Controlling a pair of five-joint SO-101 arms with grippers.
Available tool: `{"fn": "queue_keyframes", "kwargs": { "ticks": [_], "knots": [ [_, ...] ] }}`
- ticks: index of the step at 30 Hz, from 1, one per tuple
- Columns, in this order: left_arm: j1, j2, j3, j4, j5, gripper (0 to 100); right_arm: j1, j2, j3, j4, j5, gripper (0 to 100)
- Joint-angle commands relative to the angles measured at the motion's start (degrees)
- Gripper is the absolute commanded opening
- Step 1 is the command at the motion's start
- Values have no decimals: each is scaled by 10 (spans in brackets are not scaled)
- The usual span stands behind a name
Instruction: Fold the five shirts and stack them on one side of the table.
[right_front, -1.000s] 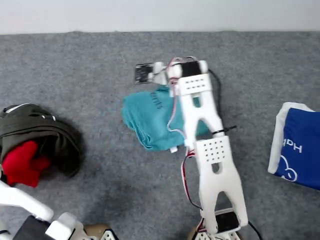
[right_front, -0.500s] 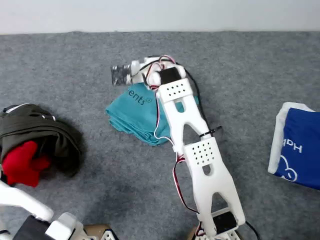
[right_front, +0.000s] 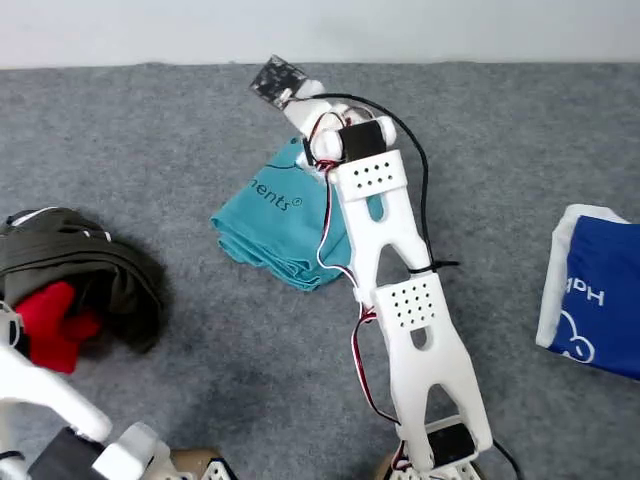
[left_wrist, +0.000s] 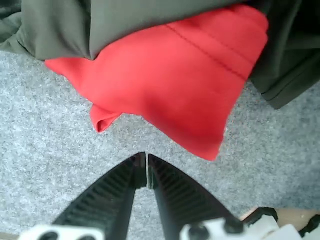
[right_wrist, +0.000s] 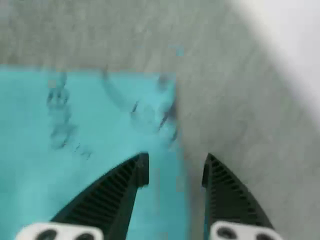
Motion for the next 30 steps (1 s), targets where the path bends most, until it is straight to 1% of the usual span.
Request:
{"fn": "queue_keyframes", "kwargs": {
  "ticks": [1, 3, 4, 5, 7, 10, 15, 18, 24, 30],
  "knots": [
    [2, -11, -1, -11, -3, 15, -16, -67, -25, 100, -98, 137],
    [2, -10, -1, -11, -3, 15, -21, -72, -16, 106, -131, 67],
    [4, -9, -1, -11, -3, 15, -22, -75, -5, 105, -139, 24],
    [5, -8, -1, -11, -3, 15, -26, -82, 10, 105, -134, 1],
    [6, -8, -1, -11, -2, 15, -42, -103, 55, 106, -139, 20],
    [4, -8, -1, -11, -2, 15, -65, -160, 164, 106, -160, 8],
    [2, -10, -1, -11, -2, 15, -79, -280, 371, 104, -202, 9],
    [3, -8, -1, -11, -2, 15, -86, -315, 458, 103, -216, 9],
    [5, -8, -1, -11, -2, 15, -105, -291, 522, 103, -260, 9],
    [2, -8, -1, -11, -2, 15, -151, -237, 530, 104, -264, 9]
  ]
}}
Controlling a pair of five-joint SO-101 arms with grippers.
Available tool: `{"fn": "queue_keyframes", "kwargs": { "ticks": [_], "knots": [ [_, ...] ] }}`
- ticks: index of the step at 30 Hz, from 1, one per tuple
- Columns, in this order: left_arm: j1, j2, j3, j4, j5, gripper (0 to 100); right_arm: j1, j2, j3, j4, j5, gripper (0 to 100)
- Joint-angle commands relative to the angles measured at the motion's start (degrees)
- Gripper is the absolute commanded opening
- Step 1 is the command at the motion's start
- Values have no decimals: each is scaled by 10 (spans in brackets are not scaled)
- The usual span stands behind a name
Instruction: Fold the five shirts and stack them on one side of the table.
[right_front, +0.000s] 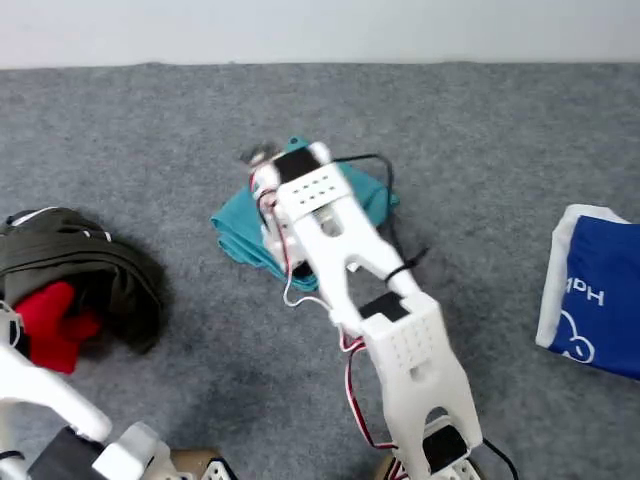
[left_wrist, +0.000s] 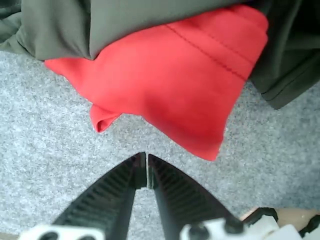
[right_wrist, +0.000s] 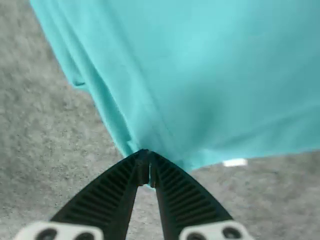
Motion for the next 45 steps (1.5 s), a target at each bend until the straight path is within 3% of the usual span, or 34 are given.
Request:
{"fn": "queue_keyframes", "kwargs": {
  "ticks": [1, 12, 18, 25, 34, 40, 45],
  "knots": [
    [2, -8, -1, -10, -2, 15, -24, -2, 0, 23, -7, 9],
    [2, -11, -1, -9, -2, 15, 0, -129, -4, 12, 5, 9],
    [5, -10, -1, -9, -2, 15, 33, -68, -1, -37, 18, 9],
    [1, -11, 0, -6, -2, 15, 29, 35, 2, 24, 14, 9],
    [1, -11, 0, -6, -2, 15, 27, -78, 9, 23, 11, 11],
    [5, -9, 0, -7, -2, 15, 36, -141, 7, 22, -98, 53],
    [5, -11, 0, -7, -2, 15, 51, -140, 9, 21, -312, 245]
  ]
}}
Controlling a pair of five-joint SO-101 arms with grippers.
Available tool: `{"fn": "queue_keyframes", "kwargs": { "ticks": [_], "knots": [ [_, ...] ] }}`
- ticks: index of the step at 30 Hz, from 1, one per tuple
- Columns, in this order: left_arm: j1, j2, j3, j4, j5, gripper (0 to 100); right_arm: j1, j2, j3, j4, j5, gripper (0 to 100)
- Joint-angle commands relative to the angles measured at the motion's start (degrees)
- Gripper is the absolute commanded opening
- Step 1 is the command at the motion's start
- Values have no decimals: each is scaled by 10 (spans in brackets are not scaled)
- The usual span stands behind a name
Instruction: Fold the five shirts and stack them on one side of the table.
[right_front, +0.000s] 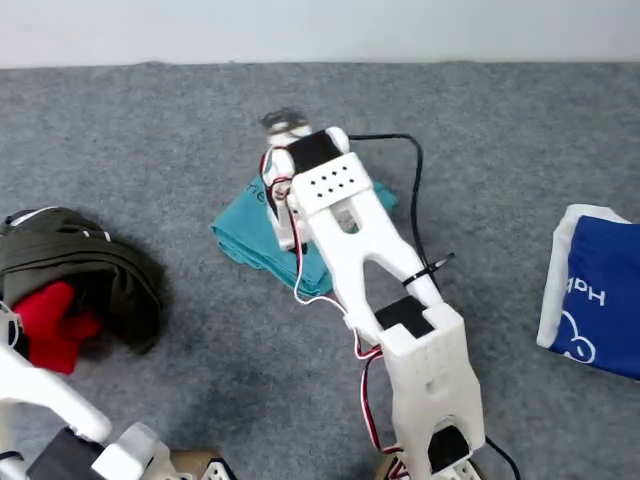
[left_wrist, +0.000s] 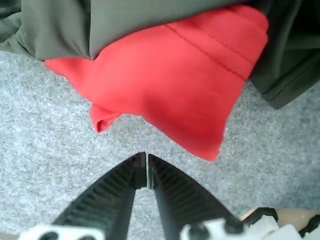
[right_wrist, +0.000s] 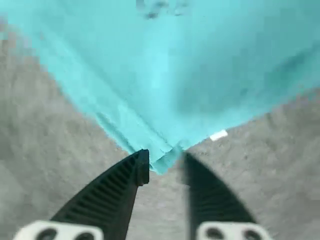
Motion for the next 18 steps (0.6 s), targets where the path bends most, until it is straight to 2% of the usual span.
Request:
{"fn": "queue_keyframes", "kwargs": {
  "ticks": [1, 5, 8, 14, 18],
  "knots": [
    [5, -11, -1, -7, -3, 15, 15, -33, -4, 19, -169, 286],
    [5, -11, -5, -7, -5, 15, 15, -7, -6, -14, -295, 418],
    [5, -11, -7, -9, -6, 15, 23, 20, -6, -43, -338, 471],
    [4, -11, -7, -11, -6, 15, 69, 65, -6, -124, -396, 491],
    [5, -12, -7, -11, -6, 15, 86, 82, -6, -188, -396, 489]
  ]
}}
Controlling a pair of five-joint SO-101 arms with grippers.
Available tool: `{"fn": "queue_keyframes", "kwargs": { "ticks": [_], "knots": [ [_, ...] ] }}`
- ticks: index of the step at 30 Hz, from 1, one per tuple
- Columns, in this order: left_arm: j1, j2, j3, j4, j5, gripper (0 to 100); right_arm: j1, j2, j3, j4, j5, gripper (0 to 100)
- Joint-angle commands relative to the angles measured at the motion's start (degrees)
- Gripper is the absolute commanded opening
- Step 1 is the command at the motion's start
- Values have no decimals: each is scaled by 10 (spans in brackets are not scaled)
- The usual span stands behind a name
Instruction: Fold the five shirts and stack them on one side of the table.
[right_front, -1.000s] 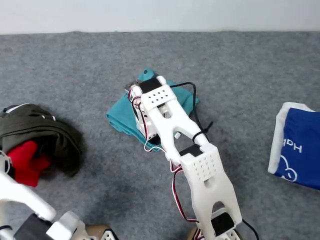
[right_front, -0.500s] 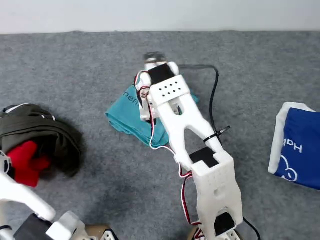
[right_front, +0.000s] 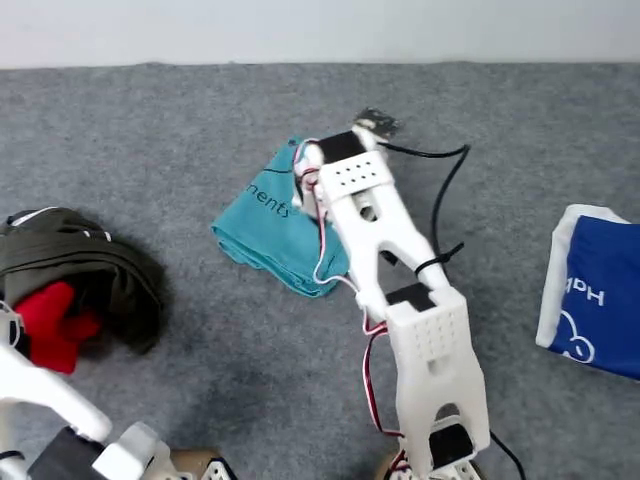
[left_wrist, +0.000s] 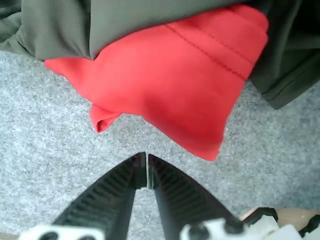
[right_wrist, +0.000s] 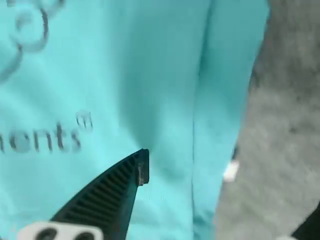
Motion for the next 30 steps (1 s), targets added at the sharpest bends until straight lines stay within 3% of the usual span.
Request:
{"fn": "queue_keyframes", "kwargs": {
  "ticks": [1, 8, 14, 17, 22, 24, 26, 30],
  "knots": [
    [5, -12, -7, -11, -6, 15, 12, -1, -6, -50, -8, 489],
    [4, -12, -7, -11, -6, 15, -1, 44, -6, -138, -8, 489],
    [3, -12, -7, -11, -6, 15, -4, 90, -7, -153, -8, 472],
    [3, -12, -7, -11, -6, 15, -4, 102, -7, -151, -8, 345],
    [2, -12, -7, -11, -6, 15, 5, 101, -7, -151, -8, 5],
    [2, -12, -7, -11, -6, 15, 7, 100, -7, -149, -8, 40],
    [2, -12, -7, -11, -6, 15, 15, 96, -10, -140, -4, 11],
    [2, -12, -7, -11, -6, 15, 16, 65, -44, -66, 70, 7]
  ]
}}
